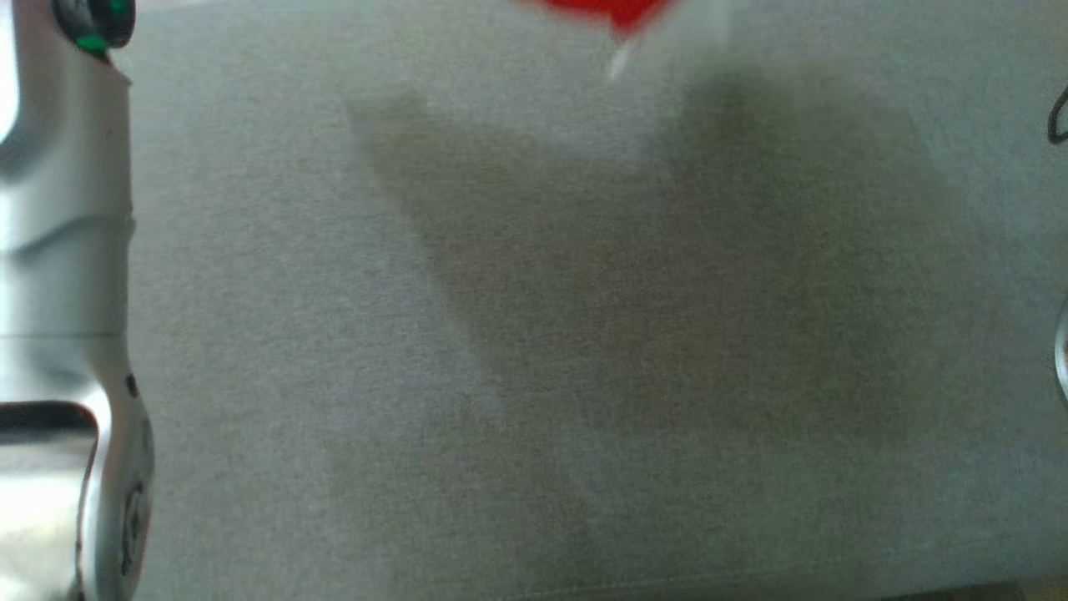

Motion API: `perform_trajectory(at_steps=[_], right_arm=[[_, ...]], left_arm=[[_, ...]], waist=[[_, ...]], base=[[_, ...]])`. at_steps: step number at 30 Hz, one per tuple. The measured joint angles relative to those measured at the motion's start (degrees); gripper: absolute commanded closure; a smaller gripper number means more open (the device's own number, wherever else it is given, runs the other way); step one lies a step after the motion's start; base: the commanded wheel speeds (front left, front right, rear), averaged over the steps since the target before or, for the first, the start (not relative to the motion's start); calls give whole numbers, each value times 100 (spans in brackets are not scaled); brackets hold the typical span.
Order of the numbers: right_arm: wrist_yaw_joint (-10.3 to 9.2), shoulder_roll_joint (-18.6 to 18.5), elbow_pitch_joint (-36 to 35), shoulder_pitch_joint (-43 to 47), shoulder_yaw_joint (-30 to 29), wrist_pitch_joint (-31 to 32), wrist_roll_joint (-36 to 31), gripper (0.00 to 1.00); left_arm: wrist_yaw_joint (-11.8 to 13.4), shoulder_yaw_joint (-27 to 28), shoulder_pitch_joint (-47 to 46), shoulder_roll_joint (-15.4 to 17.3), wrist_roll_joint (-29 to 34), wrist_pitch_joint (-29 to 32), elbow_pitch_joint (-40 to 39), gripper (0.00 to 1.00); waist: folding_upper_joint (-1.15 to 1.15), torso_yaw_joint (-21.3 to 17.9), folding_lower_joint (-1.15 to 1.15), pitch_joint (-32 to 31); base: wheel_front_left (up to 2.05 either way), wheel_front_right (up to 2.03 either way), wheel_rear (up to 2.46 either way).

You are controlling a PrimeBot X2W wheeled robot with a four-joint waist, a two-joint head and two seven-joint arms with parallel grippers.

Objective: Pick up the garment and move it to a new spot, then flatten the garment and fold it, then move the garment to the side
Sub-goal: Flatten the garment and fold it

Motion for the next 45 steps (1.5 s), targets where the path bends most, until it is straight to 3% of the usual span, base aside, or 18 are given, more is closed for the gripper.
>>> perform_trajectory(at_steps=[6,10,16,22,36,41,45], right_arm=[[0,-162,171,715,162,-26,354,100],[0,-168,180,2240,519,-25,839,100],[0,-146,138,4828,1060,26,1755,100],[0,-125,-371,6340,1337,30,2281,100],[0,-182,-1372,8187,1308,230,2885,100],[0,-162,-1726,8188,1171,336,2896,100],[0,0,-1835,7886,1062,439,2896,100]], left_arm=[[-5,301,616,-112,-159,-37,41,100],[-35,452,2069,-430,-265,-36,-29,100],[-156,693,4783,-848,-557,-20,554,100],[-211,601,5771,-889,-1039,-20,771,100],[-10,-90,7303,-855,-1824,-20,76,100],[-58,-221,7321,-834,-1981,-20,-229,100],[-42,-353,7057,-822,-2494,-20,-240,100]], waist=[[0,-99,-2,27],[0,-88,-3,-95],[0,-107,-4,-408],[0,-127,-4,-767],[1,-141,-4,-1588],[0,-22,-3,-1529],[1,58,-3,-1360]], base=[[0,0,0],[0,0,0],[0,0,0],[0,0,0],[0,0,0],[0,0,0],[0,0,0]])
